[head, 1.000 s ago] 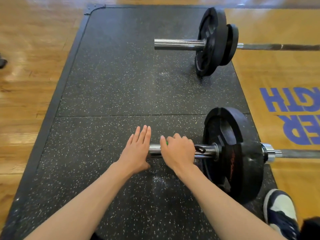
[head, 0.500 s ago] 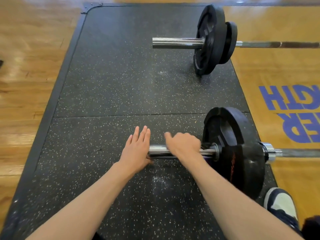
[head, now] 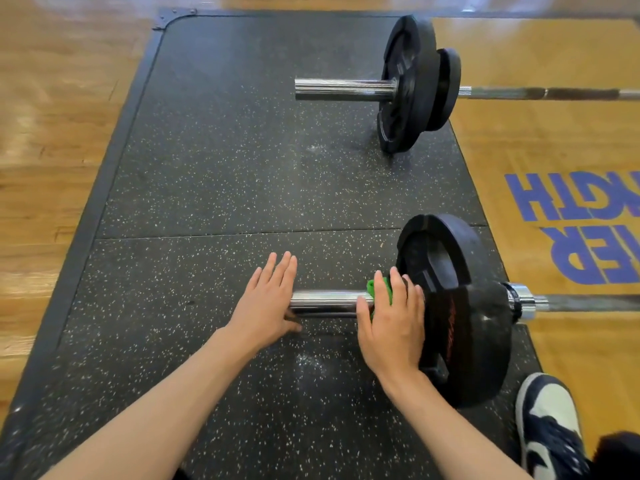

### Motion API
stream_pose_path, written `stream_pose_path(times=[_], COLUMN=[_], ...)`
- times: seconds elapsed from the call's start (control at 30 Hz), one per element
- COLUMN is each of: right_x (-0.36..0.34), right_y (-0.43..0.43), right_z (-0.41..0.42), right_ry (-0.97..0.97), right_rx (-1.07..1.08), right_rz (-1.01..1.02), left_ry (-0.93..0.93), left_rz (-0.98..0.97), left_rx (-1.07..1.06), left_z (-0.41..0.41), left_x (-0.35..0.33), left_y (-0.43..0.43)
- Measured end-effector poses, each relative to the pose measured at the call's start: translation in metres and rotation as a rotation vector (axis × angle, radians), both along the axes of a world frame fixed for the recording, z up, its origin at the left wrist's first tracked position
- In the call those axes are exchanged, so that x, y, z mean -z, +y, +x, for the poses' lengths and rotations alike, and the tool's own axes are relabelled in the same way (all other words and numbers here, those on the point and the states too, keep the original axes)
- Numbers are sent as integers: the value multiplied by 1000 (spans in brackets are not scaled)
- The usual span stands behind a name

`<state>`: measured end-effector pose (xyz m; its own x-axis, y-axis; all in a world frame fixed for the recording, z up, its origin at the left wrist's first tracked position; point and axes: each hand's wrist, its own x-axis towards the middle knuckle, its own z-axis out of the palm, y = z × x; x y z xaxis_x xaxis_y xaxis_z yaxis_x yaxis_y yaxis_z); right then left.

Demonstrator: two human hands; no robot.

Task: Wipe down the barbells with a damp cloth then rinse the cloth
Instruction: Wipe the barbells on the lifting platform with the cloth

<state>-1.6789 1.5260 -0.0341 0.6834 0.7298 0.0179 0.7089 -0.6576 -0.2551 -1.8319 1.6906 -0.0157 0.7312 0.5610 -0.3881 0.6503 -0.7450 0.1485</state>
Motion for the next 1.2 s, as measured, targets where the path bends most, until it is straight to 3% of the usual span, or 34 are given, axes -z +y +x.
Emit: stream_pose_path(times=[0.1, 0.3, 0.47, 0.63, 0.73, 0.87, 1.0, 1.1, 1.2], right_x=[-9, -4, -5, -27, -28, -20, -9, -4, 3], right_y=[39, 10, -7, 55, 90, 111, 95, 65, 52], right_z=[-23, -47, 4, 7, -27, -79, -69, -54, -50], right_ry=[35, 66, 32, 139, 144, -18, -102, -151, -135], right_rx=[19, -318, -55, 40, -177, -543, -789, -881, -801], right_rz=[17, -51, -49, -189, -191, -137, -36, 45, 88], left_ry=[-32, -12, 13, 30, 73, 127, 248, 261, 215], left_rz=[28, 31, -13, -29, -24, 14, -17, -51, -43], left_rx=[49, 95, 84, 31, -50, -175, -220, -182, -173], left_z=[-1, 1, 3, -4, -14, -34, -49, -42, -32], left_x=[1, 0, -1, -6, -9, -10, -10, -11, -15], left_y=[-3, -6, -4, -1, 6, 13, 17, 18, 18])
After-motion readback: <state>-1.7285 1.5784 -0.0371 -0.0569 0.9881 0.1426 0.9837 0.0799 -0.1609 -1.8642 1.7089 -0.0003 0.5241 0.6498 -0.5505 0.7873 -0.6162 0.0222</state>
